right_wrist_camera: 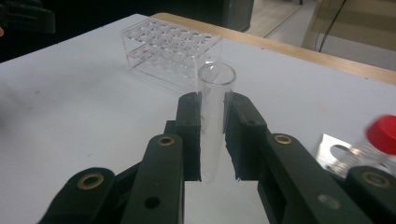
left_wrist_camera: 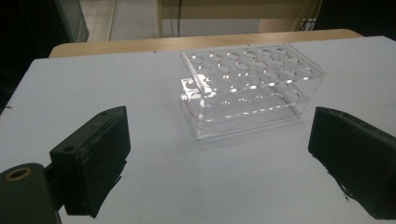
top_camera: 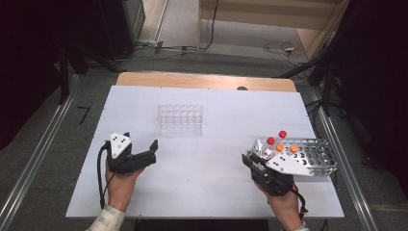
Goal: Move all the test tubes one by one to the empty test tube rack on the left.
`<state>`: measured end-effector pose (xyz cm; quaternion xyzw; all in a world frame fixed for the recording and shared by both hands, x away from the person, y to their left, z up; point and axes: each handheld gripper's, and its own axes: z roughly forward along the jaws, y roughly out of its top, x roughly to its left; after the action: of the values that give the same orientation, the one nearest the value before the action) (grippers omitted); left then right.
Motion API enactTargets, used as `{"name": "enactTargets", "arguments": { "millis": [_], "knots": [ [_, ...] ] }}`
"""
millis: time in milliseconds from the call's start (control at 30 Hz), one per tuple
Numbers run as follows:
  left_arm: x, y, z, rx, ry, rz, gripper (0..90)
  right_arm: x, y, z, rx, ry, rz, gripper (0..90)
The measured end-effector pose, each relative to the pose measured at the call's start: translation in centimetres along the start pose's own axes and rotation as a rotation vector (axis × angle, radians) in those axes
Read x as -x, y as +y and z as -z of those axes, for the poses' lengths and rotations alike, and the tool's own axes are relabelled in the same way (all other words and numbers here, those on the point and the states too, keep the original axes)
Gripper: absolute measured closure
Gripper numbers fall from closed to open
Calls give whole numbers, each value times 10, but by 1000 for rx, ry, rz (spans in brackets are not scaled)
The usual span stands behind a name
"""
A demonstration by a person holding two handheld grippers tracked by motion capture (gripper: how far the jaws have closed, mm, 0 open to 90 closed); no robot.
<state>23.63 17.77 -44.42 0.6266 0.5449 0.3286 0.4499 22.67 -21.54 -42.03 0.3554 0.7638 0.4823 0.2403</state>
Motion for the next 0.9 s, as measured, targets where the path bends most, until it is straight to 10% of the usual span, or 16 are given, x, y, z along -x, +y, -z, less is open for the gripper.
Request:
{"name": "enactTargets", "arguments": {
  "millis": [400,900],
  "knots": [
    [23,12,-6,-15,-100,-20,101,-9,5,-44,-36,6,6,734],
    [81,33,-32,-54,-341,-71,346,-30,14,-87,-55,58,15,733]
  ]
}}
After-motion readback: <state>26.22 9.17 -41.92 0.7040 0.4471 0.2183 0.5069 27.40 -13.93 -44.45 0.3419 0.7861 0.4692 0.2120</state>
